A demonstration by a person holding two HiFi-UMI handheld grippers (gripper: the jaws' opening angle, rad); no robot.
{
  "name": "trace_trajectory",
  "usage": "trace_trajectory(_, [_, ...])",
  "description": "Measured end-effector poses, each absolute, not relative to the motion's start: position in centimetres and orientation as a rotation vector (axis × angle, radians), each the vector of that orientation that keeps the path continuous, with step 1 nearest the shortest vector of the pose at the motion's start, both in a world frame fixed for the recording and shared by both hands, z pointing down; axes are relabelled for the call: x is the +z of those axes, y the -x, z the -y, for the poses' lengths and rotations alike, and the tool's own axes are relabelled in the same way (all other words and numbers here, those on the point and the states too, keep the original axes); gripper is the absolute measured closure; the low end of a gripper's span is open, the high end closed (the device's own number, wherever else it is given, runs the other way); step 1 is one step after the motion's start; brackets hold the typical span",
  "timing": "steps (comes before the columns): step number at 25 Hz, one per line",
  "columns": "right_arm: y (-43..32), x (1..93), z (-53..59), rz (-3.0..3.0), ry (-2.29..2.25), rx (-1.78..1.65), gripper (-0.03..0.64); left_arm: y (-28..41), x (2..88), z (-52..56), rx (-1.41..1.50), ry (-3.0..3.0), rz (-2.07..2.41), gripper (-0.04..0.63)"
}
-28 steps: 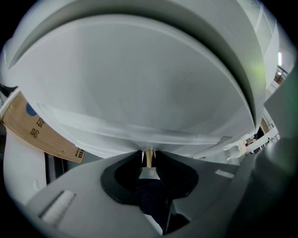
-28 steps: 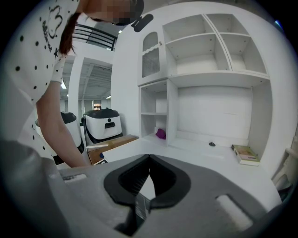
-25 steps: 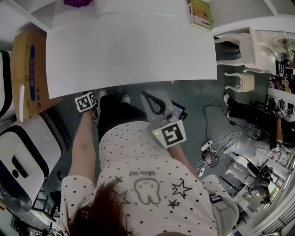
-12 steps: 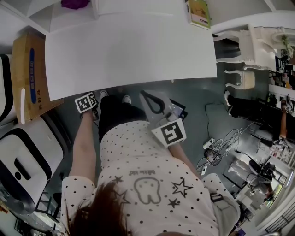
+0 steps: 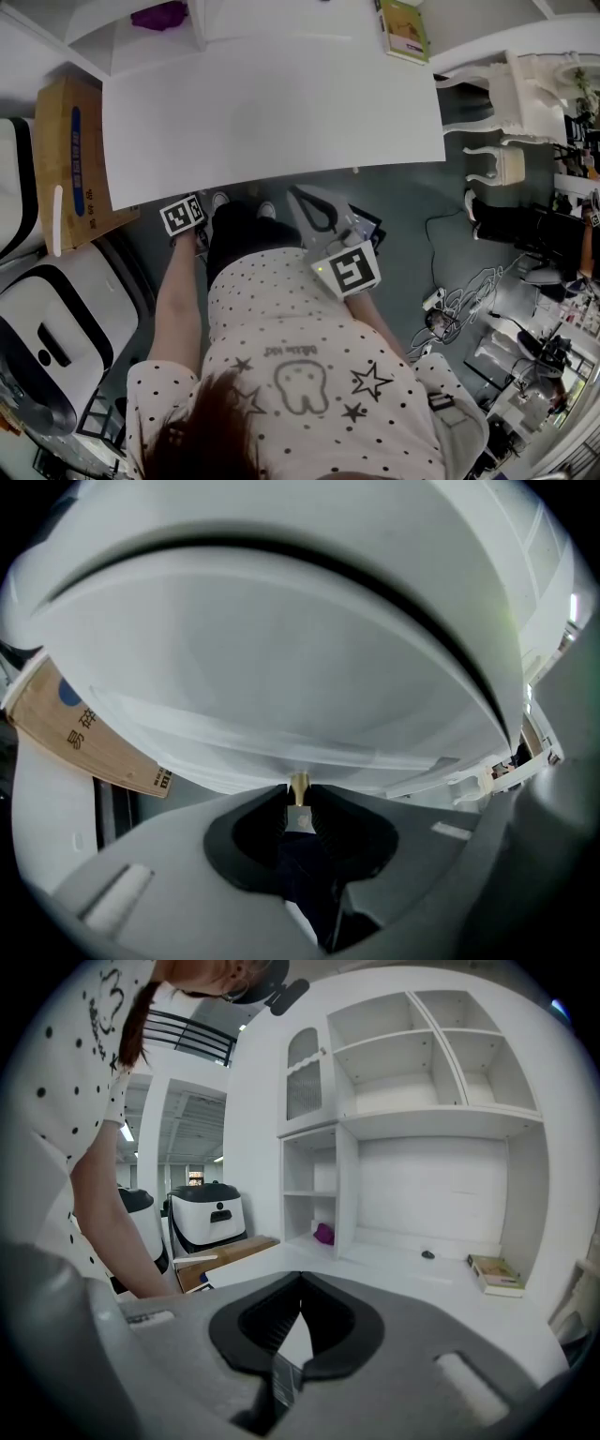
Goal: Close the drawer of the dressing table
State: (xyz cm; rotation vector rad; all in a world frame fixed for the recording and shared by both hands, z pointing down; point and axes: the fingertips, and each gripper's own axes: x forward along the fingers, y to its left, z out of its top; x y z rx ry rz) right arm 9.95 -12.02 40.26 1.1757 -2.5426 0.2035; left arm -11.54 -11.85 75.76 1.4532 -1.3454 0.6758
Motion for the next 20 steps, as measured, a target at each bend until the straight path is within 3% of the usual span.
trace_trajectory(6, [-10.3,39.8,11.7,2.562,-1.173,0.182,0.621,11.8,74.3,11.5,0.648,-1.499,1.397,0.522])
trace_trajectory(8, [-10.4,39.7,11.6,2.570,-1.176,0.176,0.621,11.8,73.3,11.9,0.620,-1.543,1.426,0.596])
trace_trajectory(20, [-10.6,38.9,10.2,2.619,-1.156,0.139,0.621,8.0,66.8,12.5,0.609,-1.847,1.387,0.600])
